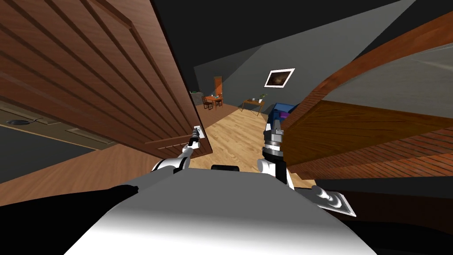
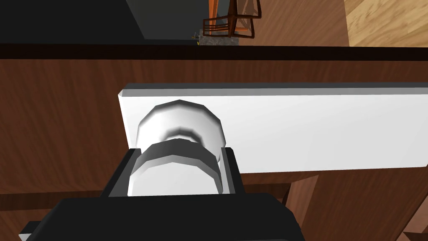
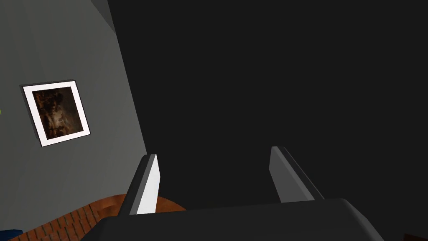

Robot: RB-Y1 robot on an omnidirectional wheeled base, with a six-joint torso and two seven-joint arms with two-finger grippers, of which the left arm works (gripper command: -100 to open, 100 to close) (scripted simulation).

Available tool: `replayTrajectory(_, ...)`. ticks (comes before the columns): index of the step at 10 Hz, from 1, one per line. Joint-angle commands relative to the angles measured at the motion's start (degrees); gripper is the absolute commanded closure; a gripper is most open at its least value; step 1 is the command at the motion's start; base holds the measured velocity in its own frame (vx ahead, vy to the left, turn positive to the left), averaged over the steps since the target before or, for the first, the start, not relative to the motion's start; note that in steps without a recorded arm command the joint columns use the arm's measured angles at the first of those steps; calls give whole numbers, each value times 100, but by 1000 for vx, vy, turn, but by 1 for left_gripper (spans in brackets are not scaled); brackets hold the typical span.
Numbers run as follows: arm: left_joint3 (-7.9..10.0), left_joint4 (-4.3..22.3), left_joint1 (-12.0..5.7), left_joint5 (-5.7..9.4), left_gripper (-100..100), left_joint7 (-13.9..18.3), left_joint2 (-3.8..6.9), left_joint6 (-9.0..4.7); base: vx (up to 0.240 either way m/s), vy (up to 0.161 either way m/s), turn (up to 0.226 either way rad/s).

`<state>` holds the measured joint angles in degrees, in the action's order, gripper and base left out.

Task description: Push the door open

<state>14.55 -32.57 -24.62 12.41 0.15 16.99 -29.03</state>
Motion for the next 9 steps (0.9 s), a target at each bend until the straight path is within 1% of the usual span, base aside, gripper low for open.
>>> replayTrajectory(1, 22, 166, -56, 28, 100, 41, 105, -92, 141, -87, 75)
replayTrajectory(5, 14, 238, -62, 63, 100, 104, 204, -117, 166, -95, 94)
replayTrajectory(6, 12, 243, -42, 54, 100, 88, 186, -102, 73, -40, 48)
replayTrajectory(7, 103, 271, -32, 97, 100, 60, 239, -124, 146, 0, 40)
replayTrajectory(9, 167, 288, -19, 126, 100, 32, 267, -131, 183, -36, 37)
